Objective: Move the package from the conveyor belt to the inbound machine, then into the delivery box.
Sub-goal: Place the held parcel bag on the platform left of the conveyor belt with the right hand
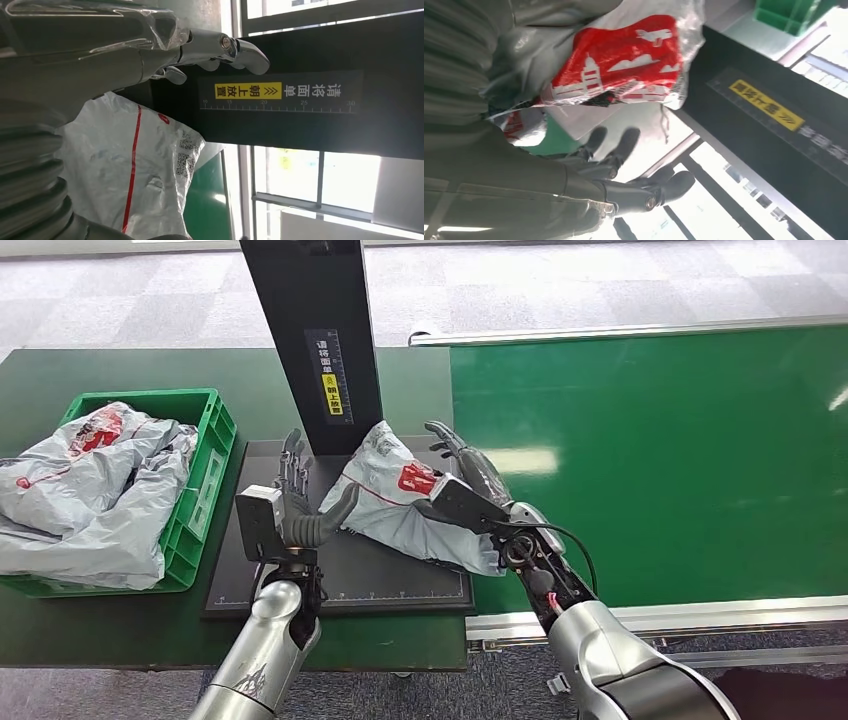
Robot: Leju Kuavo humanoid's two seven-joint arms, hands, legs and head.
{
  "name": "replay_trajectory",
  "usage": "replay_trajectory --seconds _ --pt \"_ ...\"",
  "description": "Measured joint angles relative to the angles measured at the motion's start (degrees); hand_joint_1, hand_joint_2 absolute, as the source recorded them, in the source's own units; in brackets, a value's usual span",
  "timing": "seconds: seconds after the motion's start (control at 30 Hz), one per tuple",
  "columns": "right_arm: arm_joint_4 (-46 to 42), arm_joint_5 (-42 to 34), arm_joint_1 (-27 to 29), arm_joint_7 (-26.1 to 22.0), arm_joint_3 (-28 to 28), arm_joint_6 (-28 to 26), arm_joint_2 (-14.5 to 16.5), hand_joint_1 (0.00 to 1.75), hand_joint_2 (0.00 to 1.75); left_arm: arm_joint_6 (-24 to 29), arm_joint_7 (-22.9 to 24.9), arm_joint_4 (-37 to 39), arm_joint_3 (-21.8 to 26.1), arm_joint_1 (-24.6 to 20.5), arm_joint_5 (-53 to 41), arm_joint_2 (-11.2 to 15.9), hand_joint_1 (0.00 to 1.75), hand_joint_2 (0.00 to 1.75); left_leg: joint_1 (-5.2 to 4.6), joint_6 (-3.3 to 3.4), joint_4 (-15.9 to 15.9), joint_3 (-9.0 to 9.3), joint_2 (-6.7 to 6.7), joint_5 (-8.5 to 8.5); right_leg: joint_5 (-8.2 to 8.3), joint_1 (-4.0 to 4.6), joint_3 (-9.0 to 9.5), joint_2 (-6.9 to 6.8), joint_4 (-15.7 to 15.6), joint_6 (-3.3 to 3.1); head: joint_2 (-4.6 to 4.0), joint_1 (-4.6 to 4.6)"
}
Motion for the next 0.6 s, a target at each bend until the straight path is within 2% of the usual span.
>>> replay_trajectory --seconds 0.33,0.6 --pt "-9.24 -7.59 3.12 -0.85 -1.37 8.64 0.82 0.00 1.75 0.09 0.52 -0.09 0.22 0.11 -0.83 0.02 0.00 1.75 0.00 0.00 0.00 0.00 -0.01 0.00 0.00 0.00 0.01 0.00 0.00 0.00 -0.01 0.00" --pt "-15.83 -11.62 5.56 1.50 -1.90 12.75 0.82 0.00 1.75 0.55 0.56 -0.74 0.46 0.83 -1.08 0.32 0.00 1.75 0.00 0.00 0.00 0.00 -0.02 0.00 0.00 0.00 0.01 0.00 0.00 0.00 0.00 0.00"
